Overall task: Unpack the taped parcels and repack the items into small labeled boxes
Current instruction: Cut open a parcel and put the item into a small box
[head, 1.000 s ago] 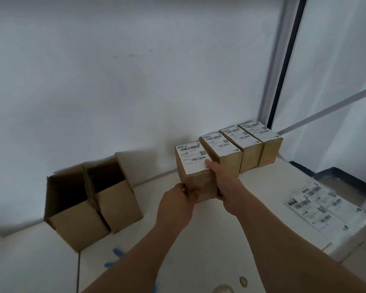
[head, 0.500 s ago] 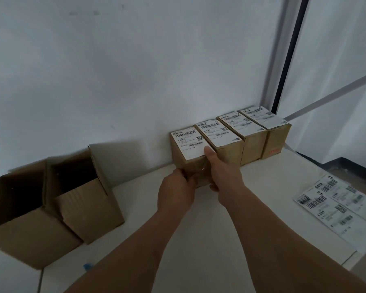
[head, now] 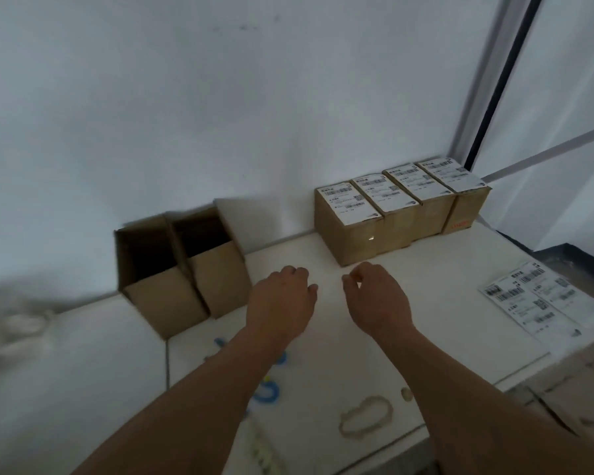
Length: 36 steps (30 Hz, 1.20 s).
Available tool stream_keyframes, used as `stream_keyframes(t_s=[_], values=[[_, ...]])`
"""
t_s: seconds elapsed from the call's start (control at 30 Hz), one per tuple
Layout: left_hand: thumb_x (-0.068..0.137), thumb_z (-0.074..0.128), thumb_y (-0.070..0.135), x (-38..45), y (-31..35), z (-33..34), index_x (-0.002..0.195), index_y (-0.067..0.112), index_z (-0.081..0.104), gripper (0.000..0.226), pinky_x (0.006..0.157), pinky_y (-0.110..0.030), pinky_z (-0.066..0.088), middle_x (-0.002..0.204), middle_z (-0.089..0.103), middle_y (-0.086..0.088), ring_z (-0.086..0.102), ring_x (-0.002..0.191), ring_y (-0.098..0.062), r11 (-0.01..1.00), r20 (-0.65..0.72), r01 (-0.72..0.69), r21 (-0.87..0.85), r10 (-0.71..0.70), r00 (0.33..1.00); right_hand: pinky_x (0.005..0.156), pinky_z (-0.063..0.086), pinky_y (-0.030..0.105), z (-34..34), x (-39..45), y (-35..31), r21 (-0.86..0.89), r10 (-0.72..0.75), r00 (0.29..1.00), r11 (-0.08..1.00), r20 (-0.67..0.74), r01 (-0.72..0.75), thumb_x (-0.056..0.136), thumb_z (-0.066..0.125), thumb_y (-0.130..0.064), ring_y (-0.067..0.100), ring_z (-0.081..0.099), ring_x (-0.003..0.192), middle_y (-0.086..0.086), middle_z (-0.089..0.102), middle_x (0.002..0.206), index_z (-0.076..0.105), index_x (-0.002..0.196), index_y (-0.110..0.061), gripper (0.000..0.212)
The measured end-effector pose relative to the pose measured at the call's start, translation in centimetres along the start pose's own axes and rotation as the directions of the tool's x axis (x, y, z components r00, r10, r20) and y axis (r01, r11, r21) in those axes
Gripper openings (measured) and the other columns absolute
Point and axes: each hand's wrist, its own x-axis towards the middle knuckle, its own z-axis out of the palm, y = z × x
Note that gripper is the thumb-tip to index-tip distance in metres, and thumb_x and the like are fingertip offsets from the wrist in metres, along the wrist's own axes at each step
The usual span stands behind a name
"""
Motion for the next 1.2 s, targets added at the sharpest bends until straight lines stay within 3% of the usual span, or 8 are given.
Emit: stream_keyframes(t_s=[0.07,0.17,0.27,0.37,0.47,0.63,0.93,1.2], values=[[0.093,0.058,0.036,-3.6,-1.6,-3.0,0.085,0.017,0.067,0.022,0.05,-0.03,0.04,0.08,0.063,0.0,0.062,0.066,-0.019,0.981,0.045,-0.063,0.185,0.056,0.997,0.085,0.045,0.036,-0.3,-3.0,-2.0,-0.206,-0.156,0.986,0.965,0.059,0.165,0.101,0.042,-0.036,0.023,0.055,0.105,0.002,0.058,0.113,0.059,0.115,-0.018,0.029],[0.101,0.042,0.03,-9.4,-4.5,-7.6,0.095,0.019,0.061,0.022,0.062,-0.033,0.037,0.095,0.062,-0.002,0.061,0.086,-0.024,0.956,0.127,-0.127,0.266,0.096,0.987,0.082,0.044,0.036,-0.4,-7.4,-5.5,-0.357,-0.367,0.92,0.847,0.14,0.393,0.101,0.038,-0.034,0.024,0.054,0.102,0.003,0.057,0.112,0.057,0.113,-0.019,0.027],[0.093,0.055,0.028,-15.2,-7.6,-11.9,0.084,0.018,0.063,0.015,0.06,-0.034,0.044,0.082,0.064,-0.004,0.062,0.073,-0.026,0.951,0.13,-0.074,0.3,0.037,0.991,0.072,0.042,0.035,-0.2,-11.7,-10.0,-0.422,-0.493,0.841,0.728,0.226,0.54,0.098,0.046,-0.03,0.025,0.057,0.091,0.004,0.059,0.1,0.058,0.101,-0.017,0.018],[0.086,0.063,0.026,-20.7,-10.8,-15.2,0.076,0.017,0.064,0.014,0.056,-0.03,0.038,0.073,0.063,-0.003,0.062,0.063,-0.024,0.933,0.101,-0.062,0.355,0.028,0.994,0.067,0.045,0.036,0.0,-16.2,-14.7,-0.396,-0.593,0.773,0.669,0.224,0.629,0.095,0.053,-0.026,0.025,0.058,0.083,0.006,0.061,0.094,0.06,0.095,-0.015,0.013],[0.095,0.051,0.025,-25.8,-13.4,-18.3,0.089,0.015,0.063,0.017,0.062,-0.033,0.032,0.086,0.063,-0.004,0.063,0.077,-0.026,0.92,0.085,0.013,0.392,-0.05,0.995,0.081,0.042,0.037,1.1,-20.4,-18.6,-0.338,-0.631,0.733,0.652,0.253,0.678,0.102,0.034,-0.03,0.024,0.054,0.102,0.004,0.058,0.114,0.056,0.114,-0.018,0.027],[0.1,0.039,0.027,-32.5,-17.2,-21.8,0.11,0.014,0.057,0.024,0.07,-0.034,0.035,0.107,0.06,-0.005,0.058,0.098,-0.027,0.886,0.065,0.111,0.45,-0.156,0.986,0.079,0.038,0.034,3.2,-26.4,-25.1,-0.302,-0.679,0.671,0.599,0.3,0.741,0.103,0.033,-0.032,0.022,0.052,0.106,0.002,0.055,0.118,0.054,0.118,-0.02,0.028],[0.1,0.042,0.026,-40.9,-25.9,-27.0,0.114,0.019,0.056,0.02,0.077,-0.035,0.042,0.111,0.059,-0.003,0.057,0.101,-0.025,0.851,-0.009,0.302,0.429,-0.33,0.944,0.08,0.044,0.032,6.9,-33.3,-36.7,-0.175,-0.766,0.569,0.543,0.3,0.822,0.1,0.04,-0.029,0.021,0.054,0.1,0.001,0.057,0.112,0.057,0.112,-0.021,0.022],[0.1,0.041,0.032,-48.6,-33.4,-29.8,0.113,0.023,0.058,0.023,0.07,-0.03,0.036,0.109,0.06,0.002,0.059,0.099,-0.019,0.776,-0.163,0.56,0.291,-0.536,0.828,0.07,0.046,0.034,11.8,-39.3,-46.0,0.053,-0.795,0.501,0.549,0.34,0.834,0.101,0.037,-0.036,0.023,0.056,0.095,0.003,0.057,0.103,0.056,0.105,-0.018,0.026]])
